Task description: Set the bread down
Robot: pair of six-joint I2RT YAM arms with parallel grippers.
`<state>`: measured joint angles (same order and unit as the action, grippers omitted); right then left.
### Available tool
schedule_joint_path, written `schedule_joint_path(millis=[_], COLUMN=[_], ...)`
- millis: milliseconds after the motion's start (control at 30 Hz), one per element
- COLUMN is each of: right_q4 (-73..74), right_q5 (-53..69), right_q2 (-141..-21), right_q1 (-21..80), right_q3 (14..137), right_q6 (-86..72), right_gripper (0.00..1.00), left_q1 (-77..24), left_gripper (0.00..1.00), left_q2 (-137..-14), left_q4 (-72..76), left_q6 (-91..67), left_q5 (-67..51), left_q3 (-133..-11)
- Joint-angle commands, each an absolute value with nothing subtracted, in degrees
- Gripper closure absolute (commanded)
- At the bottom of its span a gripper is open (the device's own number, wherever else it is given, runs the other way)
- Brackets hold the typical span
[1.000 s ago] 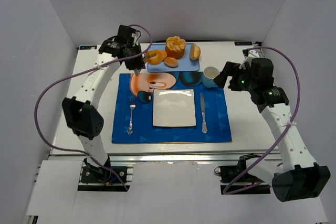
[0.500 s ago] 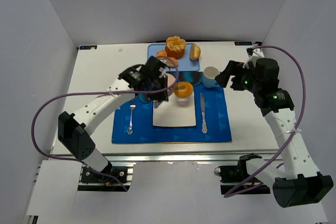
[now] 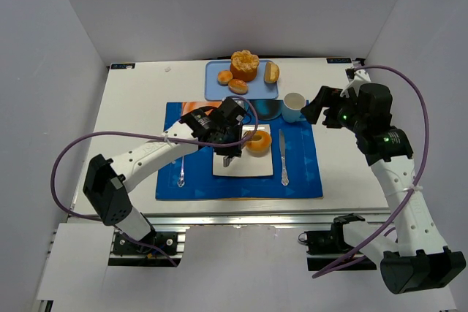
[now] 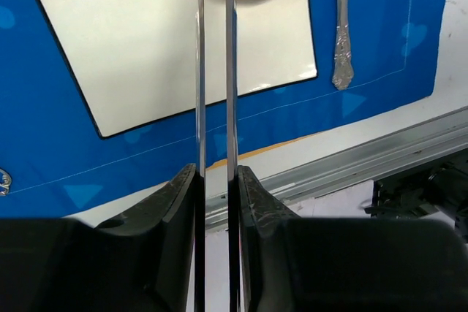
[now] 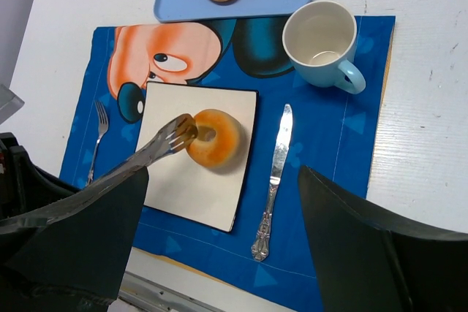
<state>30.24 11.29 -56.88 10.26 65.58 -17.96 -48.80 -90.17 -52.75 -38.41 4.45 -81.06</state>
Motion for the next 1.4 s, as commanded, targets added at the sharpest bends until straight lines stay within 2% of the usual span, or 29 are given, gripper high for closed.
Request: schedule_joint_path(millis=[0,133,433,567,833,967,1100,1367], right_q4=[30.06,29.88,29.18,28.92,26.55,25.84,25.4,25.84], right_q5=[11.51,11.6,12.04,12.22,15.03,16.0,17.05,17.4], right_q2=[-55.2,-55.11,-55.55,-55.9,-58.0,-60.55,-62.66,-64.42], right_q1=[10.46,10.46,10.55,10.46,10.55,10.72,11.34,12.3], right_q3=[67.33,67.06,67.15,67.06,66.53,67.85,69.26,69.26], right_q6=[-18.19,-18.28,-18.72,-18.72,-20.39,-20.65,-21.09,-21.27], right_gripper=[0.11,0.11,0.11,0.11,0.11,0.11,0.11,0.11], left_q1=[-49.22,-49.22,-49.22,-49.22,-47.29,-36.51,-15.45,3.48], left_gripper=[0.63,0.56,0.52,0.58,0.58,0.58,0.58,0.59], left_q2=[-88.51,-87.1,-85.43,-82.98,-79.46,-75.16,-69.26,-74.43], left_q4=[-53.34,-54.31,-56.6,-60.45,-69.51,-69.1,-61.89,-47.92], left_q6=[-39.64,-40.52,-41.48,-43.06,-48.16,-48.17,-40.36,-30.85], left_q5=[7.56,8.96,9.84,16.76,34.35,39.54,37.8,28.93], left_q3=[-84.72,-85.69,-85.34,-88.23,-90.1,-84.3,-76.83,-63.13])
